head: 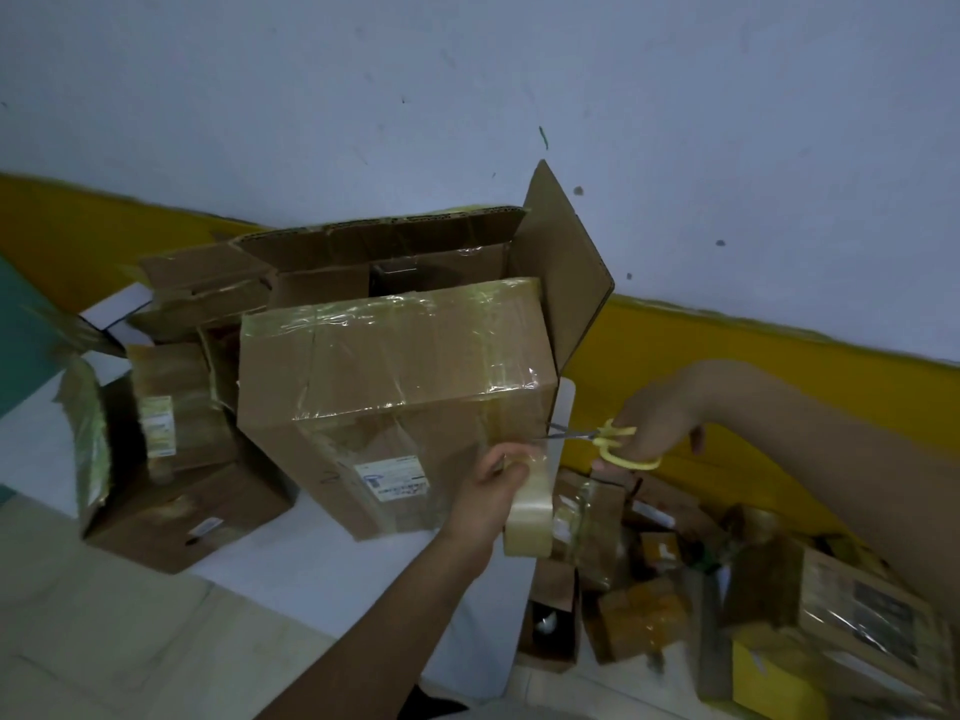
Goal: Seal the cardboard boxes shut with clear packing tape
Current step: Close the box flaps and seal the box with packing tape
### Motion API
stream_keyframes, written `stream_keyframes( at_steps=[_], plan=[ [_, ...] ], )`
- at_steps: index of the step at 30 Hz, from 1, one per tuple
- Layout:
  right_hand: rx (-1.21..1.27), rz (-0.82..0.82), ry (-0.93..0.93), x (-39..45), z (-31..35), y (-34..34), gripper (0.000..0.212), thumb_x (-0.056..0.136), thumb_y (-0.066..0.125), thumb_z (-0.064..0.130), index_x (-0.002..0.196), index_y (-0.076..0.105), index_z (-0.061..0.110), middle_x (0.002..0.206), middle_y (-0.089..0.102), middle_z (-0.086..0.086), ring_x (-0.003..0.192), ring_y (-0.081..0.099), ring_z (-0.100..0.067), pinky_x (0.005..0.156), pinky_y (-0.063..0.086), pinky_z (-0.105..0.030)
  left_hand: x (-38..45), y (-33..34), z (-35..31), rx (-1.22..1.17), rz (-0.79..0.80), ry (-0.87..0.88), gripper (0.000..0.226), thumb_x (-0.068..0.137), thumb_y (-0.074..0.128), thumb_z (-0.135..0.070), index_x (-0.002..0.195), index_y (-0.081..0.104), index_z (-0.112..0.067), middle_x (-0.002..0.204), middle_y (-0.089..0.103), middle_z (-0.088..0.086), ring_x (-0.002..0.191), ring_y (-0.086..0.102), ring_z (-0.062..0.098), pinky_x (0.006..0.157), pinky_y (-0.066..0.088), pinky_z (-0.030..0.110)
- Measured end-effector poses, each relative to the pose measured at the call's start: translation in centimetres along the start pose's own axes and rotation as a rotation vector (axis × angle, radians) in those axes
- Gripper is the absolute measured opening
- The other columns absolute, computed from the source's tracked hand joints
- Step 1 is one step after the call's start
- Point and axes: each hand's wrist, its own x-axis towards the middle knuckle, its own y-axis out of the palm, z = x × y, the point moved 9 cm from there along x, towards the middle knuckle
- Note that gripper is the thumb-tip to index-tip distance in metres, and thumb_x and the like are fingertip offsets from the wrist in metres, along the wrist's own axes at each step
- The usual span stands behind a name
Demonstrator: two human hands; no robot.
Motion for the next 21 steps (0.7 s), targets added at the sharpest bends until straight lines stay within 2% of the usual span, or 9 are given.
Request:
stream_keyframes(
  at_steps=[3,5,6,8,10,11,14,17,21],
  plan=[
    [-0.107,0.046,-0.060,-0.1,2.1,-0.8,0.085,0.082,0.046,0.080,0.137,0.050,0.015,0.145,0.046,-0.014,0.115,0.054,-0.030,0.070,0.053,-0.029,-0.1,0.0,0.2,-0.010,-0.001,0.005,0.023,0.083,0.059,-0.032,0.101,0.073,-0.034,0.111,0.073,0.010,0.102,0.072,0.036,0.094,0.054,0.061],
    [-0.122,0.023,-0.103,0.0,3.4,-1.1,0.082,0.084,0.047,0.079,0.134,0.053,0.014,0.141,0.049,-0.015,0.103,0.053,-0.026,0.072,0.053,-0.029,-0.1,-0.1,0.5,-0.019,-0.006,0.005,0.020,0.088,0.059,-0.028,0.102,0.072,-0.035,0.112,0.073,0.008,0.102,0.072,0.035,0.094,0.054,0.059],
    [-0.131,0.014,-0.112,0.0,3.7,-1.2,0.079,0.085,0.048,0.077,0.133,0.053,0.014,0.137,0.051,-0.013,0.103,0.053,-0.024,0.075,0.053,-0.030,0.0,-0.1,0.5,-0.025,-0.007,0.000,0.020,0.092,0.058,-0.025,0.102,0.073,-0.036,0.112,0.073,0.007,0.102,0.072,0.034,0.094,0.055,0.058],
    [-0.140,-0.015,-0.119,0.2,4.0,-1.2,0.067,0.090,0.049,0.070,0.127,0.052,0.014,0.119,0.055,-0.006,0.098,0.054,-0.021,0.077,0.051,-0.029,0.1,-0.3,0.6,-0.047,-0.009,-0.010,0.022,0.095,0.058,-0.020,0.100,0.073,-0.035,0.113,0.073,0.006,0.102,0.072,0.035,0.094,0.055,0.058],
    [-0.135,-0.058,-0.137,0.4,4.1,-1.6,0.057,0.095,0.047,0.062,0.122,0.053,0.012,0.096,0.054,-0.002,0.079,0.052,-0.015,0.069,0.049,-0.027,0.1,-0.4,0.5,-0.062,-0.012,-0.016,0.022,0.097,0.057,-0.019,0.099,0.074,-0.034,0.114,0.073,0.007,0.101,0.072,0.036,0.093,0.055,0.058],
    [-0.130,-0.060,-0.146,0.5,4.2,-1.6,0.057,0.097,0.046,0.060,0.123,0.056,0.010,0.092,0.057,-0.003,0.074,0.053,-0.015,0.065,0.049,-0.026,0.1,-0.4,0.5,-0.065,-0.010,-0.013,0.022,0.098,0.057,-0.019,0.098,0.074,-0.034,0.113,0.073,0.009,0.101,0.072,0.037,0.093,0.056,0.057],
    [-0.113,-0.070,-0.168,0.4,4.1,-1.3,0.049,0.100,0.043,0.055,0.123,0.060,0.015,0.097,0.070,-0.007,0.068,0.064,-0.017,0.057,0.052,-0.023,0.1,-0.4,0.6,-0.063,-0.007,-0.017,0.018,0.099,0.059,-0.021,0.096,0.073,-0.031,0.112,0.073,0.011,0.099,0.073,0.037,0.088,0.057,0.054],
    [-0.123,-0.130,-0.245,0.0,4.1,-1.0,0.026,0.105,0.040,0.041,0.110,0.060,0.026,0.094,0.073,-0.009,0.057,0.066,-0.014,0.055,0.053,-0.024,-0.1,-0.5,0.7,-0.036,-0.010,-0.013,0.014,0.096,0.061,-0.027,0.099,0.074,-0.032,0.113,0.073,0.012,0.101,0.072,0.036,0.089,0.056,0.055],
    [-0.263,-0.336,-0.318,0.6,3.7,-1.2,0.033,0.106,0.038,0.035,0.102,0.064,0.017,0.069,0.071,-0.003,0.046,0.060,-0.008,0.055,0.051,-0.028,-0.2,-0.5,1.3,0.090,0.019,-0.007,0.015,0.088,0.062,-0.033,0.094,0.075,-0.037,0.105,0.074,0.007,0.100,0.069,0.038,0.090,0.055,0.051]
  ],
)
